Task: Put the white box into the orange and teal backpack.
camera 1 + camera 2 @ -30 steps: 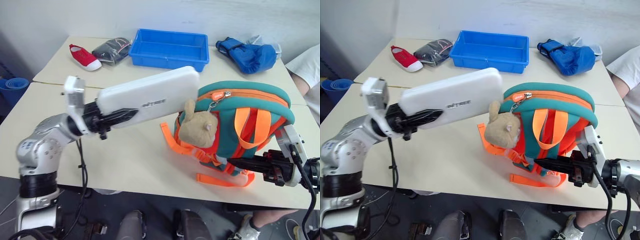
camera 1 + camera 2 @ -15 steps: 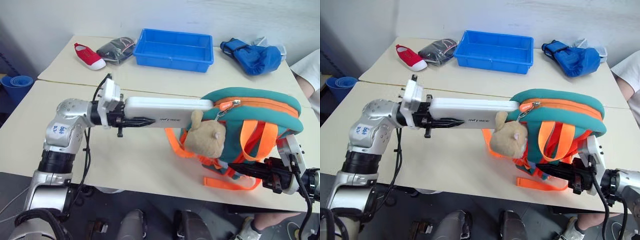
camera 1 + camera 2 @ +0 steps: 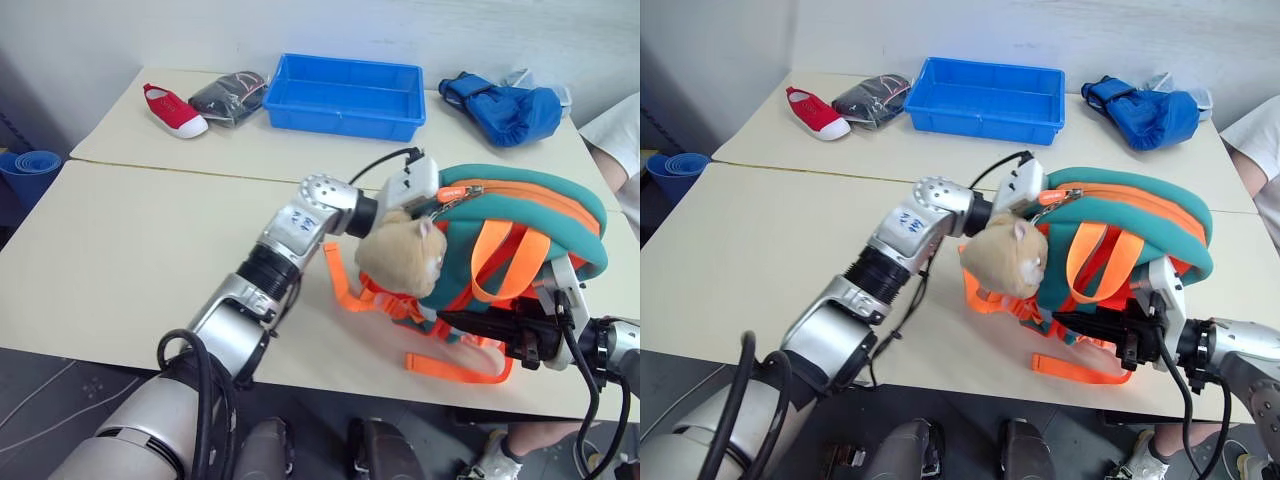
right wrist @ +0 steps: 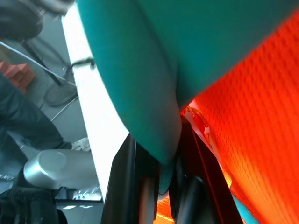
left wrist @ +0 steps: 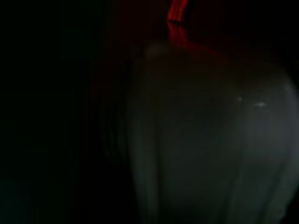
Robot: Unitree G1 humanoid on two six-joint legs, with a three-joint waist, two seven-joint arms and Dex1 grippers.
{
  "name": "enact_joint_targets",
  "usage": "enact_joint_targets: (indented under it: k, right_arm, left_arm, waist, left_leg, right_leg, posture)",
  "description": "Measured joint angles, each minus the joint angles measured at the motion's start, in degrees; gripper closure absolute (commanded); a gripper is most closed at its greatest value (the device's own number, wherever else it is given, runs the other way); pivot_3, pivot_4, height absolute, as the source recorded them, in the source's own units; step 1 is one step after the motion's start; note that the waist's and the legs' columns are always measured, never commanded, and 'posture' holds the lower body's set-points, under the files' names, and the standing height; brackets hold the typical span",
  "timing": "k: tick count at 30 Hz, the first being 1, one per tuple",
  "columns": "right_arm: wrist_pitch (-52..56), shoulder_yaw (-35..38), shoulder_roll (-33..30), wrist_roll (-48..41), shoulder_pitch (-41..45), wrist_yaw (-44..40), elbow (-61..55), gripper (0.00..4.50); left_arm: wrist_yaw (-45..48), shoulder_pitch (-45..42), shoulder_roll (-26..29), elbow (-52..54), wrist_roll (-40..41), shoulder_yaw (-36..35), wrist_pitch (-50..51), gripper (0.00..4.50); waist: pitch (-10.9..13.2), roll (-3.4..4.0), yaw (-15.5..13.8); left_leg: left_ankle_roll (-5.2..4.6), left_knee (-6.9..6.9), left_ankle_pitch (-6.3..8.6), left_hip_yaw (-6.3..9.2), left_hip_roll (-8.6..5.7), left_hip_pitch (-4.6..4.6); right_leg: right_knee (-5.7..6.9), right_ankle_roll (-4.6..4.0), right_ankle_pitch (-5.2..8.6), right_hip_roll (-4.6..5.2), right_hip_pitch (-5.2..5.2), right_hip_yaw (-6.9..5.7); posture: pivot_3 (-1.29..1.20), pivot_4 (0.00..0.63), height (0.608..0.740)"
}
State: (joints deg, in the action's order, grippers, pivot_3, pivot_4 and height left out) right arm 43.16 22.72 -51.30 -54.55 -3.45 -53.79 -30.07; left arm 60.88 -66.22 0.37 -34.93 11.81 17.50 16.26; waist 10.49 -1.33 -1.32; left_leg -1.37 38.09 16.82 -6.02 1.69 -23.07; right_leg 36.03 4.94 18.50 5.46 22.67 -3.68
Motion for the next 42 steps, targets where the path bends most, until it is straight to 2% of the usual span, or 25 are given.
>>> enact_joint_targets:
  k: [4, 7, 12, 15, 18, 25, 32, 35, 39, 42]
  right_arm:
    - [1.0, 0.0, 0.1, -0.8, 0.9, 2.9, -2.2, 4.50]
    - [1.3, -0.1, 0.1, -0.9, 1.1, 4.6, -3.4, 4.50]
    - [1.3, -0.3, 1.3, -0.5, 1.3, 7.4, -3.8, 4.50]
    - [0.5, -1.3, 2.4, 0.7, 1.9, 8.7, -3.6, 4.50]
    - [-0.3, -2.3, 2.7, 1.9, 2.0, 8.8, -3.5, 4.50]
    - [-1.9, -4.0, 2.8, 3.7, 1.7, 7.6, -2.9, 4.50]
    - [-3.3, -4.0, 2.8, 4.6, 0.4, 6.1, -1.3, 4.50]
    - [-4.0, -3.9, 3.2, 5.1, -0.3, 6.1, -1.2, 4.50]
    - [-5.3, -3.7, 4.4, 5.5, -1.9, 6.1, -1.1, 4.50]
    - [-5.9, -3.6, 4.6, 5.6, -2.5, 6.2, -1.2, 4.50]
  left_arm:
    - [0.1, 0.2, 0.3, -1.8, 2.4, -5.3, 1.7, 1.16]
    - [4.9, 0.2, 4.2, -2.7, 4.3, -7.8, 1.8, 0.47]
    - [19.0, 0.2, 18.4, -4.7, 6.6, -12.1, 1.0, 0.47]
    - [25.1, 3.9, 23.7, -1.1, 6.6, -12.1, -1.3, 0.47]
    - [24.8, 10.3, 23.3, 5.3, 9.1, -13.7, -0.9, 0.47]
    - [17.2, 15.8, 19.0, 24.1, 15.1, -16.4, 2.7, 0.47]
    - [13.6, 21.2, 18.2, 34.1, 18.2, -15.0, 6.4, 0.47]
    - [12.9, 23.1, 17.8, 34.4, 16.9, -13.1, 4.0, 1.01]
    - [8.0, 23.9, 13.3, 34.0, 13.7, -11.9, -2.4, 2.20]
    - [5.5, 23.9, 12.3, 33.8, 13.0, -11.8, -4.0, 3.06]
  waist:
    - [0.0, 0.01, 0.1]
    - [0.0, 0.02, 0.2]
    - [0.0, 0.03, 1.1]
    - [0.0, 0.06, 1.0]
    - [0.0, 0.05, 0.0]
    - [0.0, 0.06, 0.0]
    - [0.0, 0.06, 0.1]
    - [0.0, 0.06, 0.0]
    - [0.0, 0.06, -0.3]
    - [0.0, 0.06, -0.2]
  left_leg:
    - [0.00, -0.01, -0.01, 0.04, 0.01, -0.02]
    - [0.01, -0.02, -0.02, 0.02, 0.00, -0.03]
    - [0.09, -0.02, -0.06, 0.04, 0.03, -0.02]
    - [0.06, 0.00, -0.05, 0.05, -0.04, -0.03]
    - [-0.04, 0.15, -0.01, 0.19, -0.06, -0.19]
    - [-0.06, 0.19, -0.01, 0.28, -0.07, -0.15]
    - [-0.05, 0.20, -0.06, 0.24, -0.07, -0.07]
    - [-0.05, 0.21, -0.06, 0.23, -0.08, -0.06]
    - [-0.09, 0.22, -0.06, 0.24, -0.14, -0.09]
    - [-0.10, 0.21, -0.07, 0.24, -0.13, -0.07]
  right_leg:
    - [0.00, 0.00, 0.00, 0.01, 0.00, -0.03]
    - [0.01, 0.00, 0.00, 0.00, 0.02, -0.04]
    - [0.08, -0.02, 0.01, -0.04, 0.04, -0.20]
    - [0.07, -0.02, 0.01, 0.04, -0.03, -0.20]
    - [0.08, 0.08, -0.05, 0.09, -0.09, -0.18]
    - [0.09, 0.16, -0.09, 0.08, -0.21, -0.20]
    - [0.22, 0.15, -0.09, 0.05, -0.21, -0.16]
    - [0.08, 0.15, -0.09, 0.06, -0.21, -0.16]
    - [0.01, 0.17, -0.09, 0.10, -0.24, -0.17]
    - [0.02, 0.18, -0.10, 0.10, -0.23, -0.16]
  posture:
    - [0.00, 0.150, 0.740]
    - [0.00, 0.150, 0.740]
    - [0.00, 0.150, 0.740]
    - [0.00, 0.150, 0.740]
    - [0.00, 0.150, 0.740]
    - [0.00, 0.150, 0.740]
    - [0.00, 0.150, 0.740]
    - [0.00, 0.150, 0.740]
    - [0.00, 0.150, 0.740]
    - [0.00, 0.150, 0.740]
